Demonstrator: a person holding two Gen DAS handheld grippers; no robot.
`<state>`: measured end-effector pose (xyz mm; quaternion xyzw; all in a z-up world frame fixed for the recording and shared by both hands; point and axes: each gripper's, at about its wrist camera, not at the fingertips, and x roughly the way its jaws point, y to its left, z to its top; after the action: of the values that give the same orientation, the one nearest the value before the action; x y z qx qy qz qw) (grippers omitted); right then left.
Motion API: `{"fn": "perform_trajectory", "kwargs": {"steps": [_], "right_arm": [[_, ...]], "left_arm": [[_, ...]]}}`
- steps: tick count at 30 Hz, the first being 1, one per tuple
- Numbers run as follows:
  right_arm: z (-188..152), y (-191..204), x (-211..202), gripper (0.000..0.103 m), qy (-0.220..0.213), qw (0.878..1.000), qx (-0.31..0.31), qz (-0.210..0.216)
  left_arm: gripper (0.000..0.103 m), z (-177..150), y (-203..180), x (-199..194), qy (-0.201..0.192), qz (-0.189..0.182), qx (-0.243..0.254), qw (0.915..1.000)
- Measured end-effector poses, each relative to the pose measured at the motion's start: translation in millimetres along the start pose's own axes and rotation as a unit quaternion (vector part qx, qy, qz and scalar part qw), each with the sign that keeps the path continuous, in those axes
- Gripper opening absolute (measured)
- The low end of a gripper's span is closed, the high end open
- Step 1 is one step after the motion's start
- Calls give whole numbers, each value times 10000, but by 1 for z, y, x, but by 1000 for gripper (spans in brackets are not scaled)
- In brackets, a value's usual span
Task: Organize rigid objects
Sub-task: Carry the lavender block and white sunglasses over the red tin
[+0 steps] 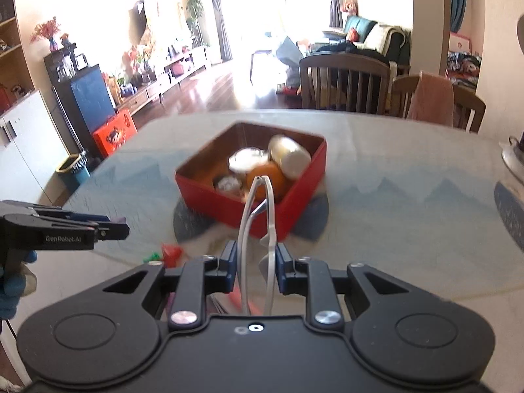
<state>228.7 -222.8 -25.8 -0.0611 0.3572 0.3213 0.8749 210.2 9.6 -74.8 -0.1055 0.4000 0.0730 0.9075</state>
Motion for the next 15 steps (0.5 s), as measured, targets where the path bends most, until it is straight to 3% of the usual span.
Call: {"fn": "perform_trajectory", "kwargs": {"steps": [15], "right_arm": [[70, -8, 32, 22, -249, 9996, 59, 136]], "left_arm": [[39, 66, -25, 13, -348, -11, 187, 9992]]}}
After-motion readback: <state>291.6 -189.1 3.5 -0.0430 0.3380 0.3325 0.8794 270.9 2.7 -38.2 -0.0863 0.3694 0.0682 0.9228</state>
